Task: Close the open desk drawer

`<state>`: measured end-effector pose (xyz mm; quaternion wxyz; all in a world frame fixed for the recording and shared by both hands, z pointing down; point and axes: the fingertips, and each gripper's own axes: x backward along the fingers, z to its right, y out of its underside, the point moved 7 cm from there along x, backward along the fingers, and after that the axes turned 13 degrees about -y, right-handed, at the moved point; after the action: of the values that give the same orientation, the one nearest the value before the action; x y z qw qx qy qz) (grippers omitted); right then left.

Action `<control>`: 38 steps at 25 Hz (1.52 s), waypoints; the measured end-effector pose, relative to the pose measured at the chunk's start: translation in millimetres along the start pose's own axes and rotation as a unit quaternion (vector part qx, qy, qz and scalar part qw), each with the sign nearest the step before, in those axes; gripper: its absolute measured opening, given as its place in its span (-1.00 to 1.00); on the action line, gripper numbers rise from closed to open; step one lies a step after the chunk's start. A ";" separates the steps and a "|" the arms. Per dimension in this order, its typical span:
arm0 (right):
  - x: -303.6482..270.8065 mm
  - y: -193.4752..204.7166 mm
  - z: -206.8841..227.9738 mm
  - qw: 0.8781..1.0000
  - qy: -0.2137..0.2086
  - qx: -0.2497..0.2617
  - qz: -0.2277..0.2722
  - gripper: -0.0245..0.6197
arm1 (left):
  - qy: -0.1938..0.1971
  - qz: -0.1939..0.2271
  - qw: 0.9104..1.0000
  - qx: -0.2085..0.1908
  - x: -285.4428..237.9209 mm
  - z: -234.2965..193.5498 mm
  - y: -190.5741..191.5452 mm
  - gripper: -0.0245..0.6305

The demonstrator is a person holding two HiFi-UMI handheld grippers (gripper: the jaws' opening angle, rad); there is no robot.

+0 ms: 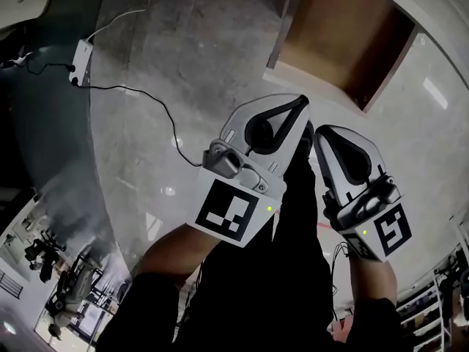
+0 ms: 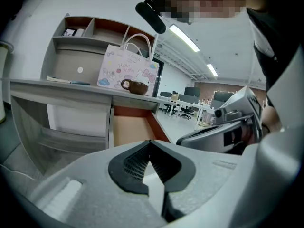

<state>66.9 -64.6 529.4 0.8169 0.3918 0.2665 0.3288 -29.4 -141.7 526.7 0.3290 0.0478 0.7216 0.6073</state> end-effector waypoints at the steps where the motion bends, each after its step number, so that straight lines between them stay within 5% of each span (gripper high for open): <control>1: -1.4 4.7 1.4 1.000 0.003 -0.003 0.000 -0.87 | 0.003 -0.004 1.000 0.001 -1.3 -0.3 7.2 -0.91; 15: 0.6 57.3 41.5 0.993 0.082 -0.081 0.026 -0.87 | 0.035 -0.045 0.998 -0.011 -23.4 5.6 54.1 -0.91; 25: 8.2 66.5 50.5 0.983 0.125 -0.112 0.071 -0.87 | 0.023 -0.047 0.999 0.013 -30.6 -2.2 67.4 -0.91; 38: 11.4 43.7 58.7 0.982 0.166 -0.035 0.088 -0.88 | 0.026 -0.016 0.999 -0.007 -43.6 -0.2 49.7 -0.91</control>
<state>100.6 -62.5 595.3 0.7424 0.3248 0.3511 0.4691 -12.0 -149.5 590.0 0.3201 0.0177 0.7266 0.6077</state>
